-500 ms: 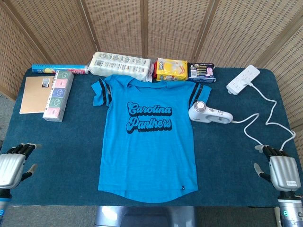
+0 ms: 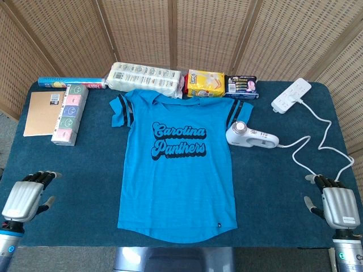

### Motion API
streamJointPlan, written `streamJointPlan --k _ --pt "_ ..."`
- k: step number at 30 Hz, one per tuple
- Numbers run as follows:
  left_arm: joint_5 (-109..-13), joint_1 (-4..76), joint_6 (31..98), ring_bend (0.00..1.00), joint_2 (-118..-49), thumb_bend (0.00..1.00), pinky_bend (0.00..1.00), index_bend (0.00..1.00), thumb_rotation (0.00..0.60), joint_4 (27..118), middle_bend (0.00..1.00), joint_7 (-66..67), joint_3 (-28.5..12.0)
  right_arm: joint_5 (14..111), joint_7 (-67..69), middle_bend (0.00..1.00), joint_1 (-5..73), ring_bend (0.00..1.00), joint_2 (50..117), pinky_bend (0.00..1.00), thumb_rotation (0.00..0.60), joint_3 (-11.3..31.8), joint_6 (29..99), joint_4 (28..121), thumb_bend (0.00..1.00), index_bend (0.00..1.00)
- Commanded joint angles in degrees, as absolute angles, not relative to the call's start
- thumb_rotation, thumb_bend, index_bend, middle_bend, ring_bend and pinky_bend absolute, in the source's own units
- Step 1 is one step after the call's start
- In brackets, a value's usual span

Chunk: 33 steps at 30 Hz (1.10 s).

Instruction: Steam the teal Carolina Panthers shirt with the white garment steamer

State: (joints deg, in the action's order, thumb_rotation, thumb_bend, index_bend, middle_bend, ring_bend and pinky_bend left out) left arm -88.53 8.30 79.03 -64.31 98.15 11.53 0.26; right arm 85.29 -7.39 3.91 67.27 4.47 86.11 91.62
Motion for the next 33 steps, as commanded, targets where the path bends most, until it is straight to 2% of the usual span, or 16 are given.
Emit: streamJointPlan --k 1,9,22,33 --pt "-89.2 9.6 77.0 0.32 -64.4 0.25 0.39 0.3 0.6 98.9 0.35 12.2 0.7 85.3 -7.5 0.4 3.9 0.44 67.3 0.45 0.6 4.5 86.2 91.8 0.33 0.32" --pt "-90.1 12.5 71.6 0.26 -66.6 0.22 0.33 0.29 0.6 102.0 0.3 15.4 1.8 85.6 -7.6 0.4 3.5 0.44 67.0 0.45 0.6 4.3 86.9 92.3 0.33 0.32" --pt "-89.3 14.2 67.9 0.21 -68.4 0.22 0.32 0.28 0.6 104.5 0.25 20.4 3.0 85.9 -6.9 0.4 2.2 0.44 66.2 0.45 0.6 4.2 88.9 92.6 0.33 0.32" --pt "-90.5 17.1 62.8 0.16 -74.8 0.22 0.3 0.27 0.599 105.7 0.21 28.4 4.5 87.3 -5.8 0.4 1.5 0.44 66.1 0.45 0.6 3.7 90.1 92.8 0.33 0.32"
